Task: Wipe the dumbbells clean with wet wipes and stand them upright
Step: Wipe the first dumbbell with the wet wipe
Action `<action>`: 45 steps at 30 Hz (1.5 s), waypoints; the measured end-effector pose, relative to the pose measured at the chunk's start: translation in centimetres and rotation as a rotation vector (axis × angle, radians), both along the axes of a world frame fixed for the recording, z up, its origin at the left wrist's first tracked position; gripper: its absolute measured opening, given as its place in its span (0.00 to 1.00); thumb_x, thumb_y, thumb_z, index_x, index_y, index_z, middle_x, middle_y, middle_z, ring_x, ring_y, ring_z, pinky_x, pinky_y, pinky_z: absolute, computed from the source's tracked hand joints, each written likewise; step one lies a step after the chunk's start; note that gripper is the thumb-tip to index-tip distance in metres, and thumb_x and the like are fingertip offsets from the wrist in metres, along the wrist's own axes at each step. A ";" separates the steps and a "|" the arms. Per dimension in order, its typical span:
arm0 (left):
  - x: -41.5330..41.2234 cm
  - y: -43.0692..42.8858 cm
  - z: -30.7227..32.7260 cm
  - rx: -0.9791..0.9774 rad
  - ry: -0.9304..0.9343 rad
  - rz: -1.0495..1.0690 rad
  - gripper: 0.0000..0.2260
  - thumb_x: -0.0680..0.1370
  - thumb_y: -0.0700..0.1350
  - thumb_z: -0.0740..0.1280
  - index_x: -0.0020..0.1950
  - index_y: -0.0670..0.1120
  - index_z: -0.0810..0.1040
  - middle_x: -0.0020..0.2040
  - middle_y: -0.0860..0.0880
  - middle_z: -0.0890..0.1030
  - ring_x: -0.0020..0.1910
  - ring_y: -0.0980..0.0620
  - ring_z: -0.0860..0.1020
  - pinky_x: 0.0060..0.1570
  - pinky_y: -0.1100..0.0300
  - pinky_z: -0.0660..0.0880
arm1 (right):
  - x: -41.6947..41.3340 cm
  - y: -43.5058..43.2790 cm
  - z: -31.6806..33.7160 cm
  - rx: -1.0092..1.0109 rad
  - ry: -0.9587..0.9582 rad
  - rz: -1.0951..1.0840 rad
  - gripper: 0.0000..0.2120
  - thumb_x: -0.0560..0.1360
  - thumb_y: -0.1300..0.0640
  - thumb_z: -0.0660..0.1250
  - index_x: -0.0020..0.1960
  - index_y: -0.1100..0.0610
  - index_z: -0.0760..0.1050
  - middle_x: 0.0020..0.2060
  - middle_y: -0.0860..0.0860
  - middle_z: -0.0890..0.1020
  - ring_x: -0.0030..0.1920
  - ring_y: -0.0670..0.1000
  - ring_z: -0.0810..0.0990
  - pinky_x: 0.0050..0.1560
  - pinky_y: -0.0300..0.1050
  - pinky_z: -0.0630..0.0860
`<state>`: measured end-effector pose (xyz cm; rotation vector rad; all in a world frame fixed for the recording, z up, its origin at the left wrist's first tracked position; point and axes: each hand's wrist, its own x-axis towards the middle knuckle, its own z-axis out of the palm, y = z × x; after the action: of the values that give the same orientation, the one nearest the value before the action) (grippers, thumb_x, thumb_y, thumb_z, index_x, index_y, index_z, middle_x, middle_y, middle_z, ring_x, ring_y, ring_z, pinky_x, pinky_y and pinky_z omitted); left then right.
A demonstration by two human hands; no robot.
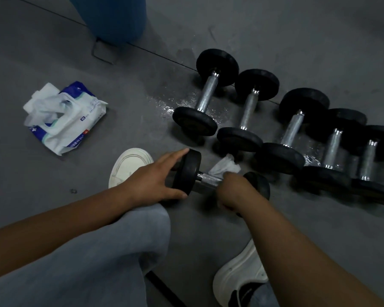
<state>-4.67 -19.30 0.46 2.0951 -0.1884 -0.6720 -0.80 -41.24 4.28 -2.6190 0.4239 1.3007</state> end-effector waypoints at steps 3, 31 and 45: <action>0.2 0.0 -0.3 -0.035 0.016 0.023 0.49 0.65 0.59 0.78 0.77 0.68 0.50 0.74 0.62 0.63 0.68 0.63 0.69 0.66 0.53 0.72 | 2.5 0.5 -1.2 -0.013 -0.132 -0.014 0.17 0.74 0.60 0.60 0.62 0.57 0.72 0.62 0.58 0.76 0.62 0.60 0.75 0.58 0.50 0.73; 0.2 0.0 0.0 -0.075 0.042 0.089 0.47 0.68 0.58 0.78 0.77 0.68 0.50 0.72 0.65 0.62 0.62 0.71 0.69 0.63 0.62 0.72 | -4.2 -0.6 1.6 0.091 -0.422 -0.170 0.14 0.79 0.54 0.59 0.64 0.53 0.70 0.55 0.57 0.78 0.51 0.58 0.79 0.50 0.45 0.73; 0.4 -0.1 -0.6 -0.200 0.149 0.226 0.42 0.63 0.69 0.75 0.69 0.77 0.53 0.71 0.61 0.66 0.63 0.64 0.75 0.61 0.56 0.76 | -6.0 -0.5 0.0 0.348 -0.440 -0.343 0.26 0.79 0.60 0.58 0.75 0.51 0.56 0.46 0.51 0.79 0.39 0.48 0.77 0.42 0.40 0.69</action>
<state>-4.28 -19.41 -0.11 1.8331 0.0629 -0.6414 -6.81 -41.77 4.29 -2.3122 0.4907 0.6050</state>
